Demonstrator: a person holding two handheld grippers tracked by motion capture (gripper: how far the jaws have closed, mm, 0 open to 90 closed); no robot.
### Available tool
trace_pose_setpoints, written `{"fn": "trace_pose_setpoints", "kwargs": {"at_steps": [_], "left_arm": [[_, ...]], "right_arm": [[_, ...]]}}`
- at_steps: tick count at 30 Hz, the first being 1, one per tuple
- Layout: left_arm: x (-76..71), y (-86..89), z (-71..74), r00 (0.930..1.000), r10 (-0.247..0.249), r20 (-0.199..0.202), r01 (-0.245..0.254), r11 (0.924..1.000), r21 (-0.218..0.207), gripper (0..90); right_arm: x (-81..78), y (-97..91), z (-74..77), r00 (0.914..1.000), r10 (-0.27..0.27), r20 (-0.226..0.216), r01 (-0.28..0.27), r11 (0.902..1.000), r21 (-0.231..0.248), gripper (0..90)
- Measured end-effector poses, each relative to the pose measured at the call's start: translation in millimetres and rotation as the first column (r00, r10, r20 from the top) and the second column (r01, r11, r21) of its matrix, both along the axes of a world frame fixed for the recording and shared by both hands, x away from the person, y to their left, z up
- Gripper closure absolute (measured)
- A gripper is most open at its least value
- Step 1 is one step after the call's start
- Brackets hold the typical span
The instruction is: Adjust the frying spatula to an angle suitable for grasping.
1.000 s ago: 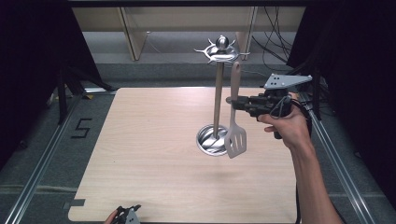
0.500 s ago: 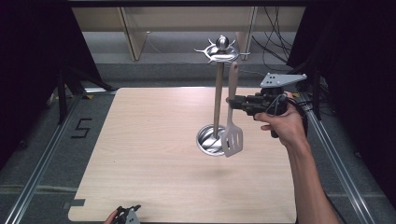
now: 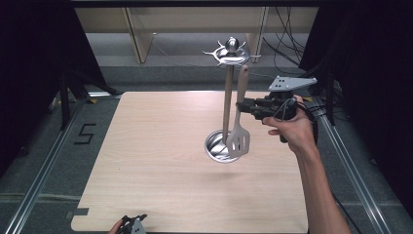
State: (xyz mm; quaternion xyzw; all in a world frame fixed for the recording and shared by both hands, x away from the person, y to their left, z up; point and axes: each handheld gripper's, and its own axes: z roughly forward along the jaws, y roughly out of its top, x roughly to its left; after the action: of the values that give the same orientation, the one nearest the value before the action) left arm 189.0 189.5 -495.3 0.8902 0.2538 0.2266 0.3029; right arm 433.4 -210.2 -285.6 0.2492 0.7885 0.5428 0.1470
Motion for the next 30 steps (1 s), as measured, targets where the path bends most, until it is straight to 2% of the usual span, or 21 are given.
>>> {"fn": "trace_pose_setpoints", "kwargs": {"at_steps": [3,6,8,9,13,19,20,21,22,23,25,27,28,30], "left_arm": [[-0.2,-0.1,-0.1,1.0,0.0,0.001,0.0,1.0,0.0,18.7],[0.1,0.0,-0.3,1.0,0.002,-0.001,-0.002,1.0,-0.001,18.7],[0.0,-0.2,-0.5,1.0,0.001,-0.001,-0.001,1.0,-0.001,18.7],[0.0,-0.2,-0.5,1.0,0.001,-0.001,-0.001,1.0,-0.001,18.8],[0.2,-0.4,-0.8,1.0,0.001,-0.005,-0.001,1.0,-0.002,18.8],[0.2,0.0,-0.4,1.0,0.002,-0.003,-0.002,1.0,-0.001,18.8],[0.1,0.0,-0.1,1.0,0.001,-0.002,-0.001,1.0,0.0,18.8],[0.1,0.0,-0.1,1.0,0.001,-0.002,-0.001,1.0,0.0,18.8],[0.2,-0.1,-0.4,1.0,0.002,-0.003,-0.002,1.0,-0.002,18.8],[0.2,-0.1,-0.4,1.0,0.002,-0.003,-0.002,1.0,-0.002,18.7],[0.2,-0.1,-0.4,1.0,0.003,-0.003,-0.003,1.0,-0.001,18.8],[0.3,-0.1,-0.5,1.0,0.005,-0.004,-0.005,1.0,-0.003,18.7],[0.3,0.0,-0.4,1.0,0.005,-0.003,-0.005,1.0,-0.002,18.7],[0.5,0.2,-0.5,1.0,0.005,-0.003,-0.005,1.0,-0.002,18.7]], "right_arm": [[-1.0,-1.8,0.0,0.9997,-0.001,-0.023,0.001,1.0,0.0,73.0],[-1.4,-4.2,-1.5,0.9999,-0.014,-0.004,0.014,0.9999,0.006,71.7],[-2.7,-5.6,-3.4,0.9997,-0.013,-0.021,0.013,0.9999,0.011,71.7],[-1.3,-6.5,-4.5,0.9999,-0.008,-0.008,0.009,0.9999,0.01,71.6],[-3.2,-8.9,-6.7,0.9997,-0.013,-0.022,0.014,0.9997,0.018,70.4],[-10.4,-12.7,-8.7,0.9998,-0.018,-0.007,0.018,0.9996,0.02,64.2],[-14.7,-14.1,-9.3,0.9995,-0.032,0.002,0.032,0.9994,0.01,60.6],[-14.7,-14.1,-9.3,0.9995,-0.032,0.002,0.032,0.9994,0.01,60.6],[-19.0,-15.6,-11.1,0.9981,-0.058,0.024,0.057,0.9983,0.003,58.4],[-21.8,-16.0,-11.8,0.9975,-0.069,0.017,0.069,0.9976,-0.008,57.4],[-23.0,-16.8,-12.7,0.9976,-0.065,0.025,0.065,0.9976,-0.022,56.3],[-28.5,-17.7,-15.7,0.9951,-0.089,0.044,0.09,0.9954,-0.032,53.9],[-29.1,-18.7,-16.2,0.9961,-0.077,0.042,0.079,0.996,-0.041,53.2],[-32.6,-18.3,-18.5,0.9944,-0.095,0.046,0.096,0.9947,-0.036,52.1]]}}
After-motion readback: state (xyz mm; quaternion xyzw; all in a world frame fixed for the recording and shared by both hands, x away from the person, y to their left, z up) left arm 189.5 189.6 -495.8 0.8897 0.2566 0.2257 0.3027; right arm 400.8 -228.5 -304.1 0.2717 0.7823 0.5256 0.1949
